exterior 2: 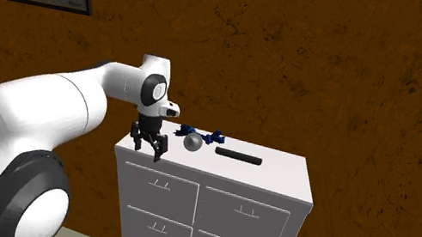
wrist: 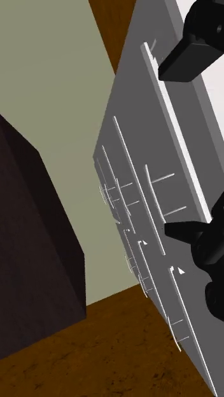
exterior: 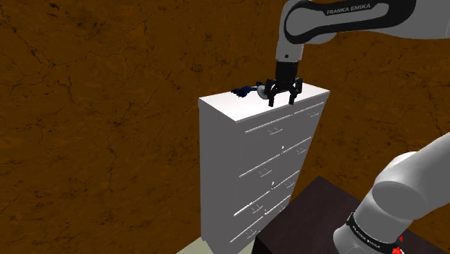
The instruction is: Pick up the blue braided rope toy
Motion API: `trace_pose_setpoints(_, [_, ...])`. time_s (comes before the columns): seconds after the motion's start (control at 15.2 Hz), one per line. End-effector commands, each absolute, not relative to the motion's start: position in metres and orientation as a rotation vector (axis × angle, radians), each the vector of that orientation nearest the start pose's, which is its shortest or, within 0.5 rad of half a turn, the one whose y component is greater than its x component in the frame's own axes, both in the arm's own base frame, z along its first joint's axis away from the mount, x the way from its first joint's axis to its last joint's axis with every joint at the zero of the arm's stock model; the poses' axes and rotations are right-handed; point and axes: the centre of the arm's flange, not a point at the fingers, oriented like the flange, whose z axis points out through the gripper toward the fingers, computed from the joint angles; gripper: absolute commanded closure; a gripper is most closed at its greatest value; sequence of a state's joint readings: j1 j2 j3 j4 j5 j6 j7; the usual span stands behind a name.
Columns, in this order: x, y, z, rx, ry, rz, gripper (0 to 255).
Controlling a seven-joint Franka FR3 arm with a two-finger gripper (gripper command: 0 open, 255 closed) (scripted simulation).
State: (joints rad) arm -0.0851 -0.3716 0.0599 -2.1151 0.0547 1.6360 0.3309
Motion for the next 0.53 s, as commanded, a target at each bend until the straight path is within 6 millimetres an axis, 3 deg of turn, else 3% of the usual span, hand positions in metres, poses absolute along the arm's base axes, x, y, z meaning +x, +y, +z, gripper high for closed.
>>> trace_pose_setpoints(0.0, [0.454,-0.009,0.556,-3.055,0.648,0.164,0])
trace_pose_setpoints(0.46, [0.532,-0.052,0.558,-2.994,0.908,0.128,0])
